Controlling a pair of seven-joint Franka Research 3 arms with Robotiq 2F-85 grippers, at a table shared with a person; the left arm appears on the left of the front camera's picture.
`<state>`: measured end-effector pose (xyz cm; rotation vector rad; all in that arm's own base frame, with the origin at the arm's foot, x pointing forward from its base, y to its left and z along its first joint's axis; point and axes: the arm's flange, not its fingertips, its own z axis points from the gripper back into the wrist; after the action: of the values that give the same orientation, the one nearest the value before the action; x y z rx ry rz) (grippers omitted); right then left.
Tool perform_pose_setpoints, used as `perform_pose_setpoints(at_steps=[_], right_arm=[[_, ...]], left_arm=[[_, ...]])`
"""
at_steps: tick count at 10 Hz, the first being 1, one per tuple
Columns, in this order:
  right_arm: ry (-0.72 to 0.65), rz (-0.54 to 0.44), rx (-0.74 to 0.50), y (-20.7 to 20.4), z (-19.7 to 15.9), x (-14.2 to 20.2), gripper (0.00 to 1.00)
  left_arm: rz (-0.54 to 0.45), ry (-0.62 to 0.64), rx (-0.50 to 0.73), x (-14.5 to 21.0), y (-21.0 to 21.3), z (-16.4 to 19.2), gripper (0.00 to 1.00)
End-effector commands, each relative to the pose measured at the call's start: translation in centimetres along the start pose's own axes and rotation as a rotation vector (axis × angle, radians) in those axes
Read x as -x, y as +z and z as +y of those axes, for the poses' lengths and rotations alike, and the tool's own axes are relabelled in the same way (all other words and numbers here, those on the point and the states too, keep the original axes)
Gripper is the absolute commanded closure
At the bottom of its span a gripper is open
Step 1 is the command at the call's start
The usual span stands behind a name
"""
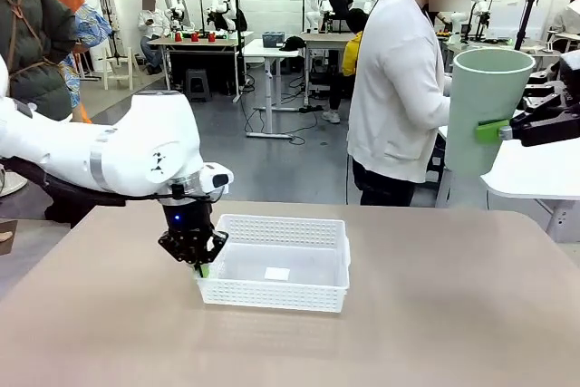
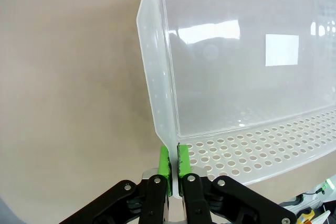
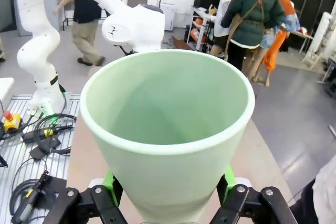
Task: Clean and organize the cups into the basket.
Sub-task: Pick up the Organizing basket and move it to the center of the table, then pick up the Reusable plastic cup from the right side of the table and place it inside the Organizing basket.
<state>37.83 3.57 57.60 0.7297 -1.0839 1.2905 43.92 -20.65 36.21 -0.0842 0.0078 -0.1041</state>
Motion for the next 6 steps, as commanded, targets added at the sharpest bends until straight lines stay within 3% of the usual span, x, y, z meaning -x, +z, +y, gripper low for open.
perform_pose_setpoints(at_steps=[1,2,5,6], right_arm=[[-0.106,0.023,-0.01,-1.2,-0.3,0.6,0.3],[0.0,0.0,0.0,0.0,0.0,0.0,0.3],[0.0,0.0,0.0,0.0,0.0,0.0,0.3],[-0.023,0.004,-0.001,-0.1,-0.2,0.1,0.16]], left_arm=[[-0.01,0.028,0.016,0.2,-0.2,-0.2,0.96],[-0.01,0.029,0.039,0.6,0.3,0.7,0.96],[-0.005,0.0,0.002,0.1,0.0,-0.4,0.96],[-0.005,0.0,0.002,0.1,0.0,-0.4,0.96]])
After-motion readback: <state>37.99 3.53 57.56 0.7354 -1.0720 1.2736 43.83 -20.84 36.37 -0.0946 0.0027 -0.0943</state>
